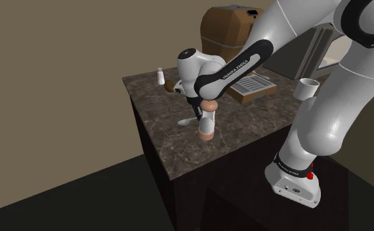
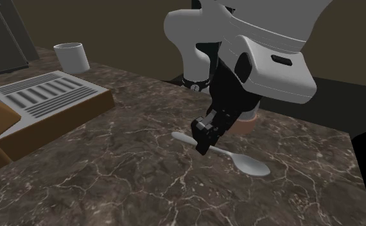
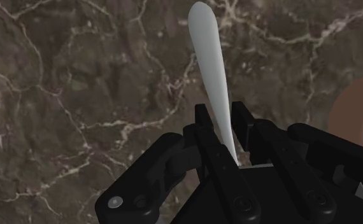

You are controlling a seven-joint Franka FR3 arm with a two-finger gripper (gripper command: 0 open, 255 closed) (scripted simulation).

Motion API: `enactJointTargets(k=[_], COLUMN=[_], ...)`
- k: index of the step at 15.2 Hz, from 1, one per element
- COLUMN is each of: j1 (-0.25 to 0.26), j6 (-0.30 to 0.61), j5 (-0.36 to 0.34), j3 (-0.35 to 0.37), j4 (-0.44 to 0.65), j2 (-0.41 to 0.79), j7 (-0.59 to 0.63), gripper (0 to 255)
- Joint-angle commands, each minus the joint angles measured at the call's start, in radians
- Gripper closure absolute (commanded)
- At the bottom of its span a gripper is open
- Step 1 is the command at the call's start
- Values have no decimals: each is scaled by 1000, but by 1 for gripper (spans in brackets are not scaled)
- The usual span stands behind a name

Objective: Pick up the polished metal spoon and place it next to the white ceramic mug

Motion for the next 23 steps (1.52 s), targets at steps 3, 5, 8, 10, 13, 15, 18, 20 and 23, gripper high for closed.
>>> enactJointTargets(k=[3,5,8,10,13,15,18,20,23], j1=[0,0,2,4,6,7,9,10,11], j6=[0,0,-41,-68,-109,-137,-178,-205,-245], j5=[0,0,11,18,28,33,41,45,51], j3=[0,0,0,0,0,0,1,1,1], j4=[0,0,15,27,46,59,82,97,123], j2=[0,0,-27,-44,-68,-82,-102,-114,-131], j7=[0,0,-14,-24,-37,-45,-56,-64,-74], gripper=[255,255,255,255,255,255,255,255,255])
